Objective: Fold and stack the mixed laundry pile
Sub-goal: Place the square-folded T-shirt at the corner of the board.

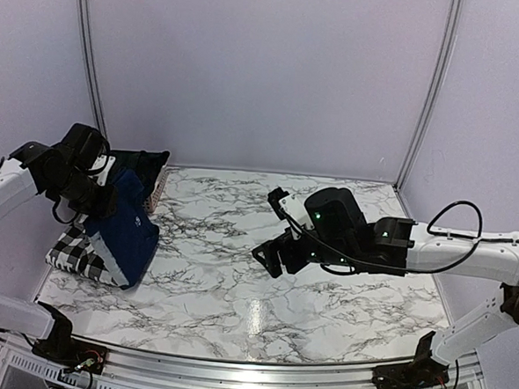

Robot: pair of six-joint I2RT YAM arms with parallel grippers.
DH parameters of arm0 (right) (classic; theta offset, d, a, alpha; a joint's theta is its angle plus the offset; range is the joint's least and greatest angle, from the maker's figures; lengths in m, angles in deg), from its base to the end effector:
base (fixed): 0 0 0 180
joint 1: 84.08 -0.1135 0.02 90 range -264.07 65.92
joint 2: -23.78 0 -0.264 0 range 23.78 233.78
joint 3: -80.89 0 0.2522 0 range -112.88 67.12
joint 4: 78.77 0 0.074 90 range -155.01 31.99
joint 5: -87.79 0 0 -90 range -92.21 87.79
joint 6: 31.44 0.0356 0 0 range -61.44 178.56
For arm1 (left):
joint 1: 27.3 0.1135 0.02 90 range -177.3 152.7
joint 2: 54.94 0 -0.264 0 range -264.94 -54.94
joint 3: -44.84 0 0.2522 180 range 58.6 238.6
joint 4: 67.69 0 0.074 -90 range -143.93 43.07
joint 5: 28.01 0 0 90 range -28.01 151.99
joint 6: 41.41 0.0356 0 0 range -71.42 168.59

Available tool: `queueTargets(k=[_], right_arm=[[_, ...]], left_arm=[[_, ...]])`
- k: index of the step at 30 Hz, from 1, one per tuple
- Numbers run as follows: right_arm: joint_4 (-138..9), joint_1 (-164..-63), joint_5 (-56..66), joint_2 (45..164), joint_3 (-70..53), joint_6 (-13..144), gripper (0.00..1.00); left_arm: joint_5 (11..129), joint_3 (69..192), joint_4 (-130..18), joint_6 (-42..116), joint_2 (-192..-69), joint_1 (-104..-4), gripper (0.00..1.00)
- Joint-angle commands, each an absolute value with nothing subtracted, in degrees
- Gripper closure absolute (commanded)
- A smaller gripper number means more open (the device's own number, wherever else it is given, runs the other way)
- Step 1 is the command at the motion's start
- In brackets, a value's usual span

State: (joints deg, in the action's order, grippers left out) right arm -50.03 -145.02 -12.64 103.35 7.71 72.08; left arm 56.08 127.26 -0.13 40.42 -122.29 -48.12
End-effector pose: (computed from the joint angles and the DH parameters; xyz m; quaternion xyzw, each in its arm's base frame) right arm 0.1572 0.2696 0.2823 -0.3171 0.8261 0.2134 0.4141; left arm 0.2149 -0.0778 0.3359 0.0877 0.9417 -0.0331 0.3231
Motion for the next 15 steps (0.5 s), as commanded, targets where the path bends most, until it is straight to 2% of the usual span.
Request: queueTargets(k=[1,7,15], right_arm=[[-51.2,-144.5,-11.5,103.8,7.0,72.6,0.01],[-51.1,-144.1,-11.0,103.8,7.2,72.8,0.01],[-51.4,-144.0,-10.3,104.4,7.5,73.6,0.02]], left_arm=[[54.8,122.6,-4.5,42.9,-121.4,-42.8,1.00],[55.0,117.9,-10.8,45.6,-123.2,-31.3,1.00],[49.3,116.7,-17.7,48.0,-132.3,-22.6,1.00]])
